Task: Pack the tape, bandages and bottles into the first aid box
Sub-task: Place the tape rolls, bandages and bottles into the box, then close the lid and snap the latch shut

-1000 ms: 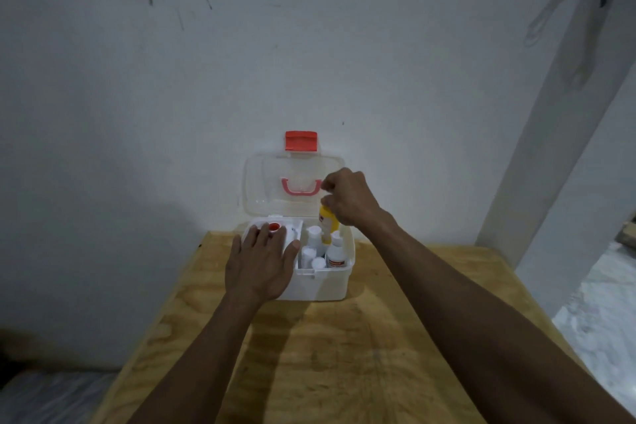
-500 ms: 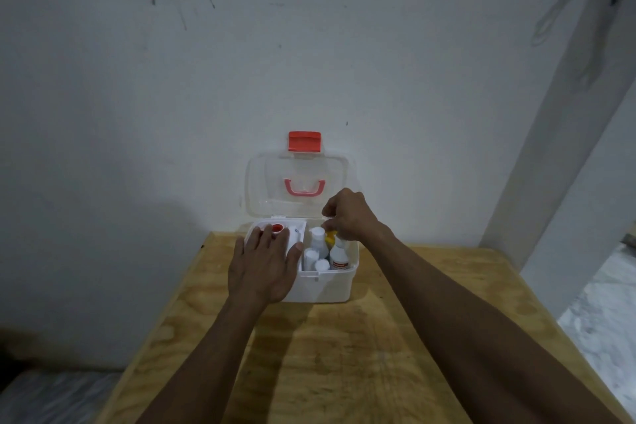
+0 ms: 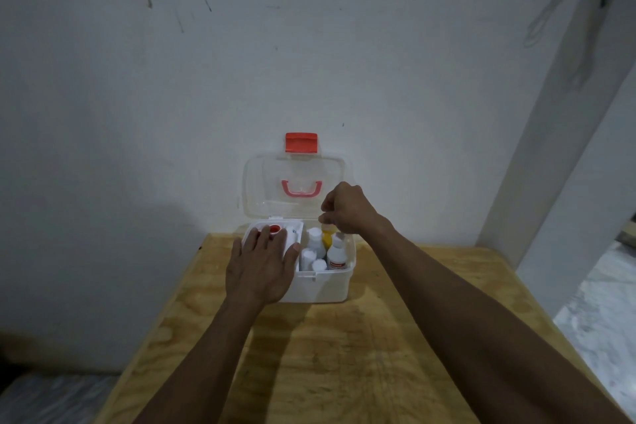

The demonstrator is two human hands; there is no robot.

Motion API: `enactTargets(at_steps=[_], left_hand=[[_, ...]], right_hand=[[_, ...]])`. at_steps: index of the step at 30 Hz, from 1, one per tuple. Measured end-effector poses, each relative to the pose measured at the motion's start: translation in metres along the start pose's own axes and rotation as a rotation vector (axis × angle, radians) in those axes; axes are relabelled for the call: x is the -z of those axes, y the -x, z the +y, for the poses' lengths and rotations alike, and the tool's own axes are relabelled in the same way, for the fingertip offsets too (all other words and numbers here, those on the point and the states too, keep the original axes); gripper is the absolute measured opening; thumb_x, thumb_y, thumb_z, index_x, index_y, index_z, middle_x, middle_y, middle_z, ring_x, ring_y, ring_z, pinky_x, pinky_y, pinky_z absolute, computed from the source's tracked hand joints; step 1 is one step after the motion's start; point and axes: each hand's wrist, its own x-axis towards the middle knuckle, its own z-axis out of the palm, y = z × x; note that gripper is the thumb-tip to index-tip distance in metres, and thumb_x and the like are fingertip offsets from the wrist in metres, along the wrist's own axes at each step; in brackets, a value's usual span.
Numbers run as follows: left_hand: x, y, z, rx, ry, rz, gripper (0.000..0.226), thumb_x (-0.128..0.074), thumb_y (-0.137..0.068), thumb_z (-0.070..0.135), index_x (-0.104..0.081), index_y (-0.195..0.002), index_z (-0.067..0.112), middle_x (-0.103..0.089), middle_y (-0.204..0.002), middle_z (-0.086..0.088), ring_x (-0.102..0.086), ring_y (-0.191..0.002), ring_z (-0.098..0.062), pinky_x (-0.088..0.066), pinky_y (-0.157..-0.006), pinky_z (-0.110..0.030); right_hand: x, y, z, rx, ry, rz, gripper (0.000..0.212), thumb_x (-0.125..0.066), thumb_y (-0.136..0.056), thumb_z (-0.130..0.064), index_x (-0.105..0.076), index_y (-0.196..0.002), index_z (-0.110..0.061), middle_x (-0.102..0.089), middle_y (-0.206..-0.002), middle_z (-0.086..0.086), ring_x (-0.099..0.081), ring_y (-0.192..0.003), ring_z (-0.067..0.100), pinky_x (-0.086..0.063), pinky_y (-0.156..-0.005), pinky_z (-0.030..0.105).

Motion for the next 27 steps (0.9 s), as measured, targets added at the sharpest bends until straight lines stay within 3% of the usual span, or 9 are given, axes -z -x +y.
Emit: enactTargets(at_steps=[3,8,14,17,23,27], left_hand=[[0.001,0.000,0.000,-0.006,-0.006,0.008,0.064,-0.008,-0.095,0.058,-0.029,-0.148,0.028,-0.028,-0.159,-0.003,-0.020,-0.148,-0.026,-0.016,-0.119,-0.052],[0.001,0.001,0.001,-0.011,-0.014,0.017,0.062,-0.009,-0.096,0.057,-0.032,-0.146,0.028,-0.031,-0.157,-0.002,-0.023,-0.146,-0.026,-0.017,-0.117,-0.052],[0.004,0.002,0.001,-0.025,-0.042,0.069,0.063,-0.009,-0.095,0.056,-0.040,-0.140,0.027,-0.041,-0.151,-0.001,-0.034,-0.140,-0.025,-0.026,-0.112,-0.048],[0.003,0.001,0.001,-0.031,-0.033,0.077,0.062,-0.009,-0.094,0.056,-0.040,-0.140,0.027,-0.042,-0.151,-0.001,-0.035,-0.140,-0.025,-0.026,-0.112,-0.048],[0.005,0.000,-0.001,-0.048,-0.026,0.069,0.071,-0.001,-0.090,0.057,-0.038,-0.142,0.027,-0.039,-0.153,-0.002,-0.032,-0.142,-0.025,-0.024,-0.114,-0.047],[0.003,-0.001,-0.002,-0.043,-0.021,0.039,0.070,-0.001,-0.091,0.058,-0.034,-0.145,0.029,-0.034,-0.156,-0.002,-0.025,-0.146,-0.025,-0.019,-0.116,-0.048]], right_hand=[[0.009,-0.006,-0.010,0.083,-0.035,0.148,0.022,-0.073,-0.086,-0.012,-0.072,-0.105,-0.001,-0.073,-0.106,0.015,-0.070,-0.093,0.025,-0.056,-0.087,0.033],[0.025,-0.029,-0.036,0.144,-0.003,0.411,0.031,-0.065,-0.091,-0.018,-0.062,-0.120,-0.006,-0.065,-0.117,0.014,-0.059,-0.108,0.029,-0.048,-0.090,0.037],[0.028,-0.056,-0.050,-0.035,-0.177,0.334,0.034,-0.065,-0.091,-0.025,-0.049,-0.119,-0.014,-0.064,-0.112,0.011,-0.063,-0.097,0.029,-0.055,-0.086,0.047],[0.030,-0.060,-0.051,-0.090,-0.245,0.316,0.032,-0.063,-0.093,-0.027,-0.049,-0.120,-0.016,-0.063,-0.114,0.009,-0.060,-0.101,0.027,-0.051,-0.091,0.046],[0.033,-0.060,-0.046,-0.111,-0.348,0.357,0.032,-0.058,-0.093,-0.040,-0.060,-0.117,-0.020,-0.065,-0.119,0.001,-0.060,-0.111,0.025,-0.047,-0.097,0.048],[0.032,-0.049,-0.039,-0.041,-0.407,0.366,0.023,-0.063,-0.092,-0.035,-0.072,-0.102,-0.016,-0.074,-0.098,0.000,-0.067,-0.095,0.020,-0.053,-0.090,0.046]])
